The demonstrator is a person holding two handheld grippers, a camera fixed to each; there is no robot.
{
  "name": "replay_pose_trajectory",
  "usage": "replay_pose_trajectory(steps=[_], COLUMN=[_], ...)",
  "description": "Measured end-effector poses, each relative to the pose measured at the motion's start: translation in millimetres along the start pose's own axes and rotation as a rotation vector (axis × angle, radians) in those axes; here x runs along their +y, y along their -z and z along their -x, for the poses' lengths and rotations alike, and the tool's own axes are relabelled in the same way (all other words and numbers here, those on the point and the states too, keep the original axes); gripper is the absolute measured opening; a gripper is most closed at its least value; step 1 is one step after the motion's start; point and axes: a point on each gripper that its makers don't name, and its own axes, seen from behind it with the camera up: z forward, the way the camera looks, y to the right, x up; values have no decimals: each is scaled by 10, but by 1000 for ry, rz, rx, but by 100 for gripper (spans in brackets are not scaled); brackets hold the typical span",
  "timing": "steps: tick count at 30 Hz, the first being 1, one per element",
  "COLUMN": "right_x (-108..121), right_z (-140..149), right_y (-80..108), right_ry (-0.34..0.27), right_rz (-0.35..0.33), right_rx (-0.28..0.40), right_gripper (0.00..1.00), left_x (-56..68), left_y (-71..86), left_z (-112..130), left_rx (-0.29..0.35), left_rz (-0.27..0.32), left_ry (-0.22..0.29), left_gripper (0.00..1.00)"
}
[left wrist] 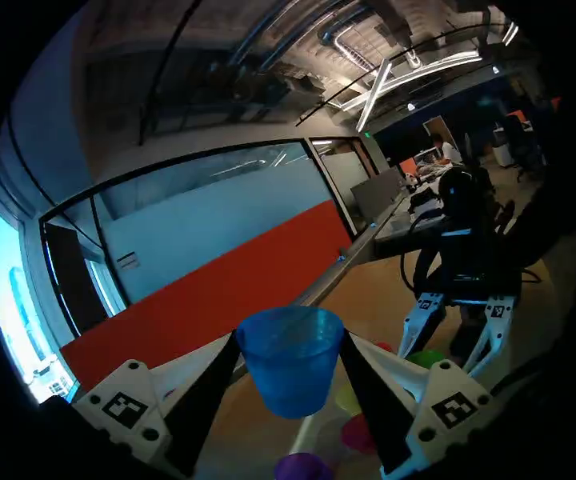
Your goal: Pour water
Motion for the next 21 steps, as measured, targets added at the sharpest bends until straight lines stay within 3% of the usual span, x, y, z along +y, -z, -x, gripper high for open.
replay_pose_trajectory(steps=[11, 21], right_x=[-50, -69], right_z=[50, 47], right_y=[-24, -23], right_ry=[3, 4], right_rz=[-16, -20], right_rx=[-8, -11], right_gripper=[90, 90], left_x=[59, 53], left_y=[-5, 13], left_z=[-46, -71], left_rx=[13, 28], left_rz=[4, -1], left_ry=[-82, -115], left_gripper=[87, 87])
